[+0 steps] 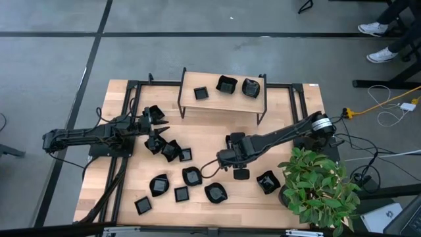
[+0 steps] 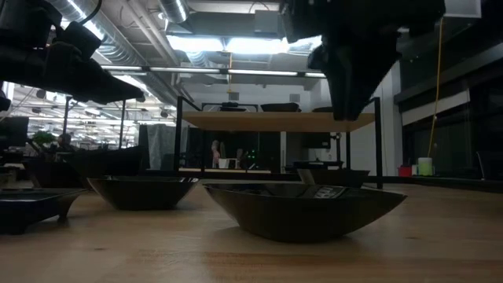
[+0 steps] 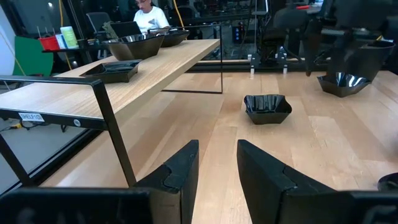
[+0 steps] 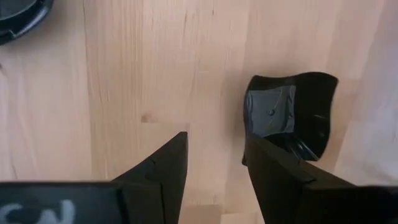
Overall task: Pick & Place Mini shaped plates
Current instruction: Stack the distorted square plate on top of the distorted square plate on the shelf
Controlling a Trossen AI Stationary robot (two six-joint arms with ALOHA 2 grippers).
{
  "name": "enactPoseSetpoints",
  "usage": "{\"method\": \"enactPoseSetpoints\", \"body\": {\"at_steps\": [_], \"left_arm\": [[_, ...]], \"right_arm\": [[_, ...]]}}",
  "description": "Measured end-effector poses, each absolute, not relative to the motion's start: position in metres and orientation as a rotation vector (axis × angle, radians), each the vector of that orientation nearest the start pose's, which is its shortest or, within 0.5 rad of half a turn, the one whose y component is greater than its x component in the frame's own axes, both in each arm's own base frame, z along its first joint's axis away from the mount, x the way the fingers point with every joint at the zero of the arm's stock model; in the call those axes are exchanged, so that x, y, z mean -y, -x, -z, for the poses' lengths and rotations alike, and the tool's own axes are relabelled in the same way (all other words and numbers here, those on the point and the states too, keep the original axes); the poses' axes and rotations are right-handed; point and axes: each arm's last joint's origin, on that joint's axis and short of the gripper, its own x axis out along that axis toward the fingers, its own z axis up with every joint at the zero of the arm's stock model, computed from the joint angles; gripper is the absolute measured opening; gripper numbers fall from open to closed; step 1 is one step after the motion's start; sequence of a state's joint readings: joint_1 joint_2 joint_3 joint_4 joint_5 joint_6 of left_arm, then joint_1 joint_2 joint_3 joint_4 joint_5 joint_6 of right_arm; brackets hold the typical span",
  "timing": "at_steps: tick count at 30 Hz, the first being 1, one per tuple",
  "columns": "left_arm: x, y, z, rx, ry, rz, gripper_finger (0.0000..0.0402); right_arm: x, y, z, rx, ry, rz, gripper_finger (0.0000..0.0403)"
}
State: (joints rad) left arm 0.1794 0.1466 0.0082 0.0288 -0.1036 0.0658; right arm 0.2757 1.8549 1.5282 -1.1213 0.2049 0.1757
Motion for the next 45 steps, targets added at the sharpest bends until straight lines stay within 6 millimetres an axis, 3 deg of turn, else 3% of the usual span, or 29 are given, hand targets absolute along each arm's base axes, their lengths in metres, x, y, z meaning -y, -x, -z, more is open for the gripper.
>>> {"method": "enactPoseSetpoints", "body": {"at_steps": [15, 19, 45], "left_arm": [[-0.022, -0.103, -0.157, -0.119, -0.061, -0.279, 0.0104], [-0.022, -0.103, -0.157, -0.119, -0.061, -0.278, 0.0104], [-0.022, -0.104, -0.157, -0.119, -0.061, -0.278, 0.0104]], "right_arm": [[-0.094, -0.336, -0.192, -1.389, 0.321, -0.025, 0.016], [-0.092, -0.333, -0.182, -1.375, 0.372, 0.018, 0.016], [-0.081, -0.33, -0.16, -1.323, 0.46, 0.095, 0.0149]]}}
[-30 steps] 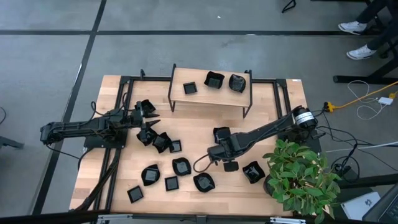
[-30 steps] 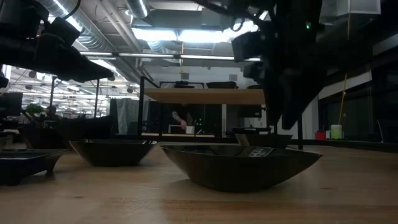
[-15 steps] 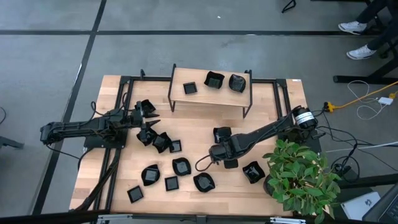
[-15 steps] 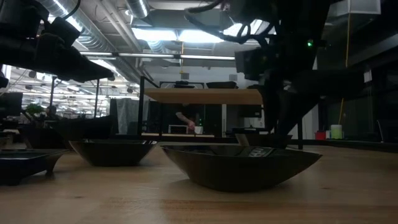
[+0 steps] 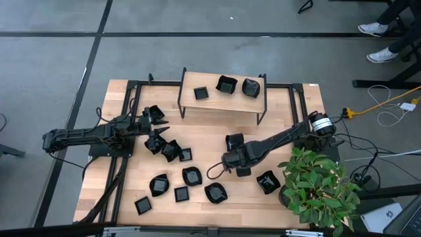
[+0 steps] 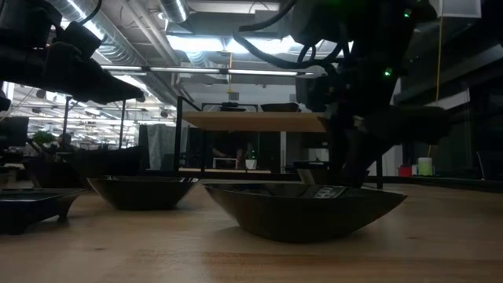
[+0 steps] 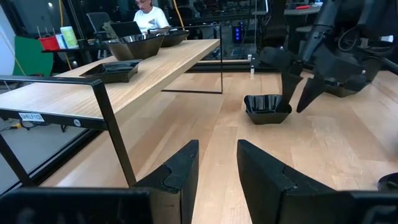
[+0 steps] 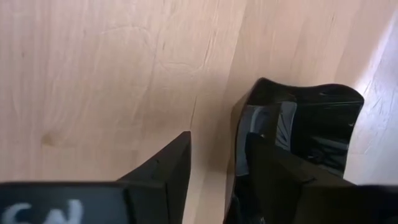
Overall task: Pick & Place Mini shaped plates
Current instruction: Stack the distorted square plate on top of the distorted square plate on the shelf
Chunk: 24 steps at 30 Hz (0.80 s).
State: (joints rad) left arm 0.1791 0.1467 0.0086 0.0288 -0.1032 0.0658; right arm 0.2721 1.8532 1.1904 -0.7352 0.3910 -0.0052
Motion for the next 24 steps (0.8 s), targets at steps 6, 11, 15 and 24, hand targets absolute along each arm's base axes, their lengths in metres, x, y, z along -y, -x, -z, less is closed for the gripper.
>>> {"method": "enactPoseSetpoints", "body": {"at_steps": [6, 11, 15, 24], "left_arm": [[-0.0218, -0.1035, -0.1571, -0.119, -0.061, -0.278, 0.0104], [-0.0218, -0.1035, -0.1572, -0.119, -0.061, -0.279, 0.0104], [-0.0218, -0.1035, -0.1571, -0.119, -0.061, -0.279, 0.0104], [-0.0218, -0.1035, -0.1571, -0.119, -0.061, -0.278, 0.0104]], "right_arm": [[-0.08, -0.3299, -0.1603, -1.33, 0.466, 0.092, 0.0092], [-0.0799, -0.3295, -0.1602, -1.337, 0.486, 0.076, 0.0031], [-0.08, -0.3295, -0.1602, -1.339, 0.497, 0.062, 0.0007], [-0.081, -0.331, -0.1652, -1.351, 0.488, 0.036, 0.0004]]}}
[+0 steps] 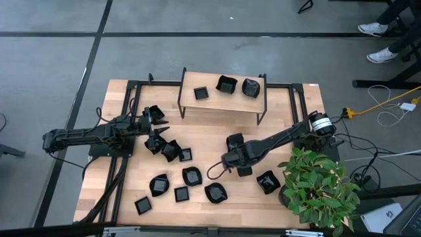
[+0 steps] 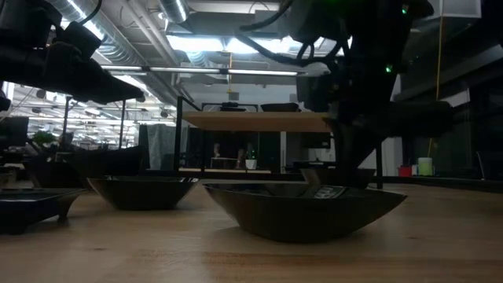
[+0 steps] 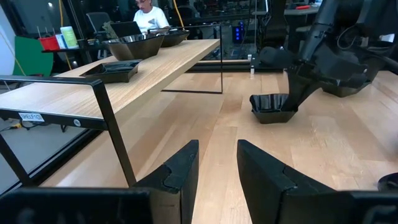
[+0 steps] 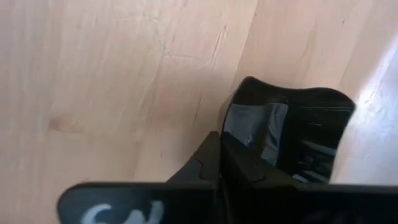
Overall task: Pick & Place Mini shaped plates
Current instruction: Stack the distorted square plate on top of the distorted square plate on the shelf
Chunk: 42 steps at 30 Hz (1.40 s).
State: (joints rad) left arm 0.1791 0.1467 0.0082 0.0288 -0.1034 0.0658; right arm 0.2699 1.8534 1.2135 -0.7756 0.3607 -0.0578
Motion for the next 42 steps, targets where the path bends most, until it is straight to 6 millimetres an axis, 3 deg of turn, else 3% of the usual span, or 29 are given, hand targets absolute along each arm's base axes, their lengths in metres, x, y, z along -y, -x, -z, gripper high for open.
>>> {"method": "enactPoseSetpoints", "body": {"at_steps": [22, 30, 34, 42], "left_arm": [[-0.022, -0.104, -0.157, -0.119, -0.061, -0.278, 0.0104], [-0.022, -0.103, -0.157, -0.119, -0.061, -0.279, 0.0104], [-0.022, -0.104, -0.157, -0.119, -0.061, -0.279, 0.0104], [-0.022, -0.104, -0.157, -0.119, -0.061, -0.279, 0.0104]], "right_arm": [[-0.086, -0.348, -0.236, -1.365, 0.486, 0.029, 0.0001], [-0.086, -0.35, -0.273, -1.36, 0.514, 0.002, 0.0001], [-0.081, -0.352, -0.296, -1.338, 0.52, 0.007, 0.0001], [-0.052, -0.356, -0.336, -1.284, 0.498, 0.055, 0.0001]]}}
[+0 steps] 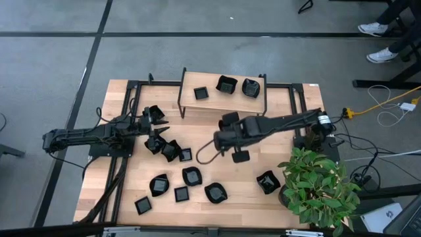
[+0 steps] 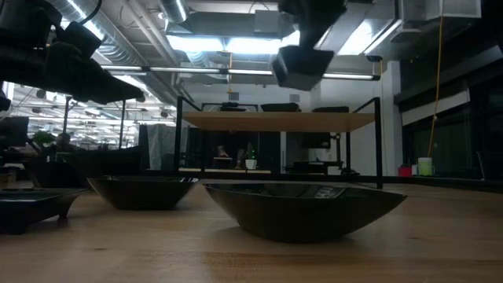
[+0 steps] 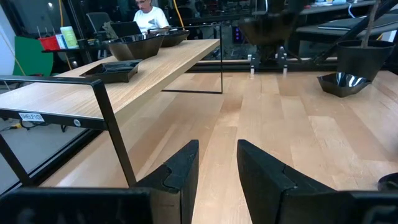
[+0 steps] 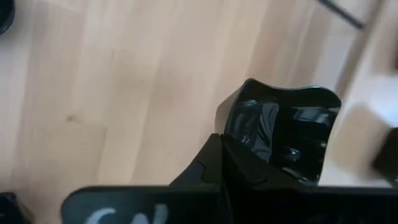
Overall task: Pick & Place Mini shaped plates
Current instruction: Stack the distorted square plate on top of the distorted square plate on the shelf
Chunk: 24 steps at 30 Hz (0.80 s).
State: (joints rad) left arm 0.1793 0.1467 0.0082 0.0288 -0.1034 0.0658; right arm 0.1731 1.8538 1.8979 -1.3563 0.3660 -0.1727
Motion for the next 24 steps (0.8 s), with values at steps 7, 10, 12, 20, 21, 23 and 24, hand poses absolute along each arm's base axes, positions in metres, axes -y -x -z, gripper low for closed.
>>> {"method": "enactPoseSetpoints", "body": {"at_steps": [7, 10, 12, 20, 21, 23, 24], "left_arm": [[-0.022, -0.104, -0.157, -0.119, -0.061, -0.279, 0.0104], [-0.022, -0.104, -0.157, -0.12, -0.061, -0.278, 0.0104], [-0.022, -0.104, -0.157, -0.119, -0.061, -0.278, 0.0104], [-0.022, -0.103, -0.157, -0.119, -0.061, -0.279, 0.0104], [-0.022, -0.103, -0.157, -0.119, -0.061, -0.279, 0.0104], [-0.022, -0.103, -0.157, -0.119, -0.061, -0.278, 0.0104], [-0.022, -0.104, -0.157, -0.119, -0.061, -0.279, 0.0104]], "right_arm": [[-0.021, -0.36, -0.368, -1.206, 0.492, 0.094, 0.0], [-0.007, -0.36, -0.379, -1.175, 0.482, 0.123, 0.0], [0.002, -0.36, -0.385, -1.153, 0.464, 0.15, 0.0], [0.044, -0.359, -0.394, -1.135, 0.466, 0.239, 0.0], [0.049, -0.359, -0.394, -1.133, 0.46, 0.251, 0.0], [0.06, -0.358, -0.395, -1.13, 0.455, 0.273, 0.0], [0.066, -0.358, -0.395, -1.13, 0.454, 0.284, 0.0]]}}
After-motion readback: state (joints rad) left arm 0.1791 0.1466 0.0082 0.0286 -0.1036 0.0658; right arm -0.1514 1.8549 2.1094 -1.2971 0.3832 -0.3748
